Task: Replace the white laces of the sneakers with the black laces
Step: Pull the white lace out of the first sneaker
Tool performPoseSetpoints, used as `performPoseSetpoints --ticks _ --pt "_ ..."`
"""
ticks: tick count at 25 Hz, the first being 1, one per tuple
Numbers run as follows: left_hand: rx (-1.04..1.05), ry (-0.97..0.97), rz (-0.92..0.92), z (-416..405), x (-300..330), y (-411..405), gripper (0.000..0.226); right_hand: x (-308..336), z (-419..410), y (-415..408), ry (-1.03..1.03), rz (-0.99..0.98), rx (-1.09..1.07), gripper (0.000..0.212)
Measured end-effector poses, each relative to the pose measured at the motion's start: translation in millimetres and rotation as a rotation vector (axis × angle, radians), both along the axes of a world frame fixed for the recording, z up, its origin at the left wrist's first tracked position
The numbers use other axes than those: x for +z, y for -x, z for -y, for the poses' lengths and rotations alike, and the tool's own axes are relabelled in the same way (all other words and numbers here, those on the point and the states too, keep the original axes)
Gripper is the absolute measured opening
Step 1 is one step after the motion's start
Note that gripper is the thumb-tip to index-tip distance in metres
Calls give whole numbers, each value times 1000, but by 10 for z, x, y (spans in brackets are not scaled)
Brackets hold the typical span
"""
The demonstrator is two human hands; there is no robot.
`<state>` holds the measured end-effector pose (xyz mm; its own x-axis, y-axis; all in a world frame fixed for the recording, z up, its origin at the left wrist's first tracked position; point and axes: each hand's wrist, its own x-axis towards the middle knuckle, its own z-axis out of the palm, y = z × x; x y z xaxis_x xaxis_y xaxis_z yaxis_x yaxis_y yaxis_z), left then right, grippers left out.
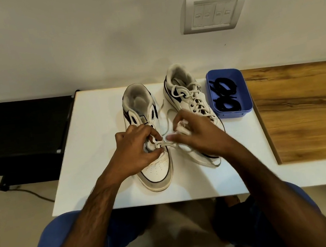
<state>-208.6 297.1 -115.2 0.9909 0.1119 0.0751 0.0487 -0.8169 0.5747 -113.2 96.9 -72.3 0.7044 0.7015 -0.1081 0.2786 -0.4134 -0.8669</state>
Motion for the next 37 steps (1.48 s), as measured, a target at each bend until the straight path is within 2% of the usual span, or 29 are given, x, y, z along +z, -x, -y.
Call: performPoseSetpoints --ticks 2,4,7,10,12,14,17,20,22,25,26,27,29,31,32,35,37 --pt "2 -4 -11 0 -5 -10 30 -132 -24 56 288 244 143 31" --pt "10 -3 -12 1 -8 -8 31 -214 -61 83 373 323 189 29" --pt "8 -3 -10 3 5 0 31 -207 -89 49 321 423 182 29" --pt "1 -11 -7 -3 3 -1 28 -180 -28 -47 138 255 106 23" --pt "6 -16 -8 -4 2 -1 30 -210 -12 -51 156 225 131 25" --pt "7 -17 -13 2 5 -6 31 -290 -52 12 228 297 183 28" --pt "-4 -11 -16 -6 -1 -3 28 -381 -145 66 177 321 197 28" --pt "4 2 -17 -4 3 -1 29 -301 -125 15 58 119 237 21" --pt "0 6 -13 4 9 -1 30 -156 -27 -44 -192 -123 220 13" --pt "-10 33 -19 -13 9 2 30 83 79 -119 -673 -524 112 7" --pt "-8 42 -22 -19 5 4 30 110 84 -124 -743 -616 41 9" --pt "-6 45 -23 -25 3 6 30 116 80 -122 -711 -603 -39 15" --pt "-1 40 -25 -27 -2 10 29 40 75 -106 -331 -239 -117 26" --pt "0 31 -25 -20 -7 5 28 -97 38 -38 90 79 34 30" --pt "-1 26 -25 -16 -5 1 28 -156 1 -7 218 143 109 33" --pt "-1 25 -28 -12 -2 -2 29 -298 -122 58 355 283 175 22" --pt "-3 29 -28 -11 9 8 27 -303 -143 56 250 220 195 12"
